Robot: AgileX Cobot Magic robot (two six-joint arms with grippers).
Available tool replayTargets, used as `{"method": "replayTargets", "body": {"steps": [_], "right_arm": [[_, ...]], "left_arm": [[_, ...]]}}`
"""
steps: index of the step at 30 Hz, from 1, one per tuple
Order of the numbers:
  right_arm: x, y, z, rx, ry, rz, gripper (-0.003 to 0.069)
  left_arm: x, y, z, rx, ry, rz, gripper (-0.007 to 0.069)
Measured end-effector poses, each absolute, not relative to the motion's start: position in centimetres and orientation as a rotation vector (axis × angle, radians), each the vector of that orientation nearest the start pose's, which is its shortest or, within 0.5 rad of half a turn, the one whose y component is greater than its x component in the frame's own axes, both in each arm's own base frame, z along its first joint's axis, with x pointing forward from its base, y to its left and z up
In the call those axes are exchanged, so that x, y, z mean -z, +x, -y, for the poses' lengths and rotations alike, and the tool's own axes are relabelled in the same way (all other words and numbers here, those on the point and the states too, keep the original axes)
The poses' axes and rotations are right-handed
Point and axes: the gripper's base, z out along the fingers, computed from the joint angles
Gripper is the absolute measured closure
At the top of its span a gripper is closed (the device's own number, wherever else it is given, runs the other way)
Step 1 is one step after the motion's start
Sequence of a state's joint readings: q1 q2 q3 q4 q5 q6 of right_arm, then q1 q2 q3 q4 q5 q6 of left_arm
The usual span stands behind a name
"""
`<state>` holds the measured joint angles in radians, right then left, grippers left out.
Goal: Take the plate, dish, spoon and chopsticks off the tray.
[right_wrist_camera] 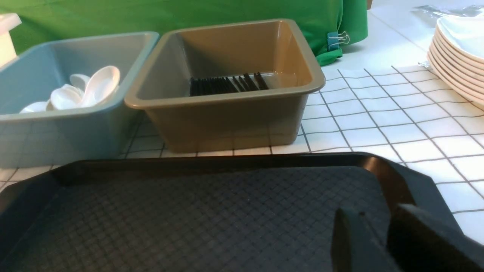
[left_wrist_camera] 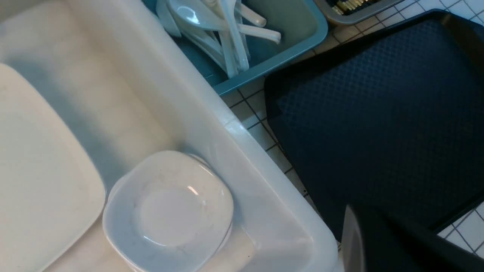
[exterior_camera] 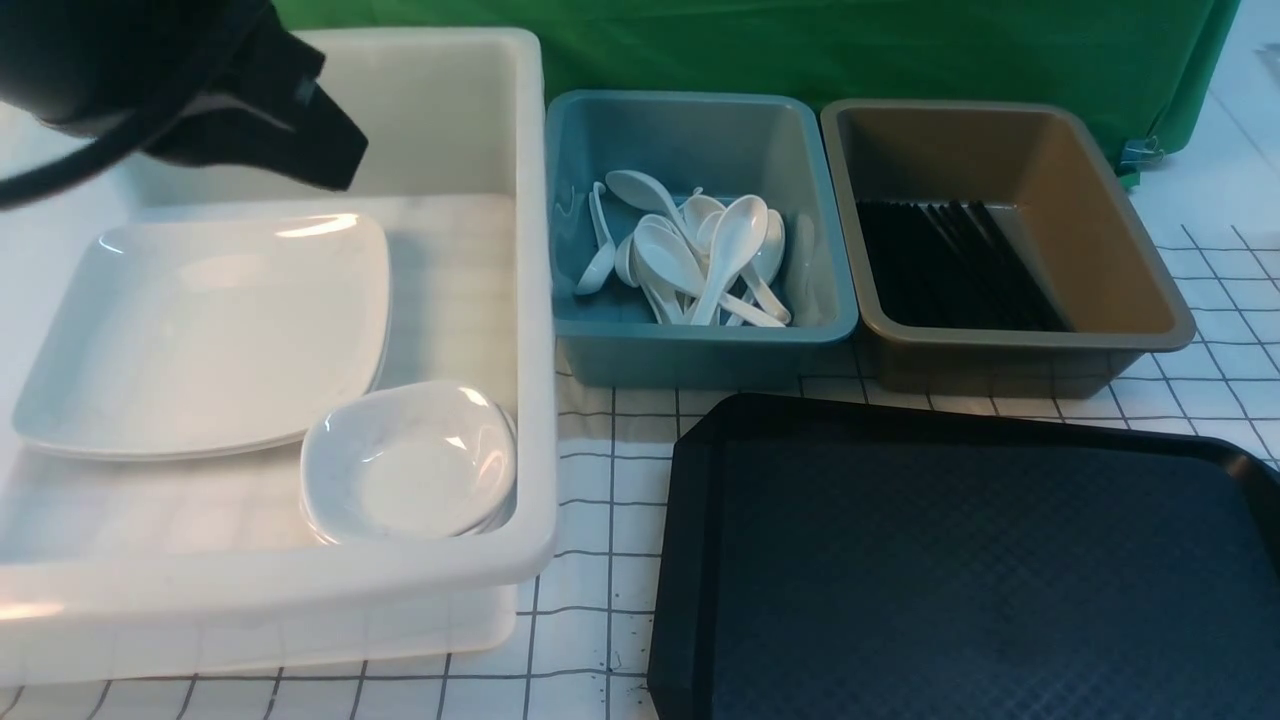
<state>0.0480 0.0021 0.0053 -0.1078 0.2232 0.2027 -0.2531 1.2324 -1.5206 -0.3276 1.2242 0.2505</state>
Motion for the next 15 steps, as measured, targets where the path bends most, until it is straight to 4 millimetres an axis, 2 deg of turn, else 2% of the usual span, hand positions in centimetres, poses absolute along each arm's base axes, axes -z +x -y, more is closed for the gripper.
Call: {"method": "replayTargets", "body": {"steps": [1, 7, 10, 15], "right_arm": [[-19.1, 5.6, 0.0, -0.082, 0.054, -1.716, 0.0500], [-19.1, 5.6, -0.1, 0.014, -0.058, -1.717, 0.0489], [-19.0, 5.6, -0.1, 0.065, -0.117, -1.717, 0.0482], [-19.0, 5.6, -0.1, 0.086, -0.141, -1.716, 0.0468]], "left_arm": [[-45.6, 20.2, 8.3, 0.408, 0.618, -2.287, 0.0624], [-47.3, 16.9, 7.2, 0.361, 0.576, -2.213, 0.0624], [-46.9, 15.6, 6.5, 0.335, 0.552, -2.217, 0.0624], [-44.4, 13.4, 5.6, 0.302, 0.528, -2.268, 0.0624]]}}
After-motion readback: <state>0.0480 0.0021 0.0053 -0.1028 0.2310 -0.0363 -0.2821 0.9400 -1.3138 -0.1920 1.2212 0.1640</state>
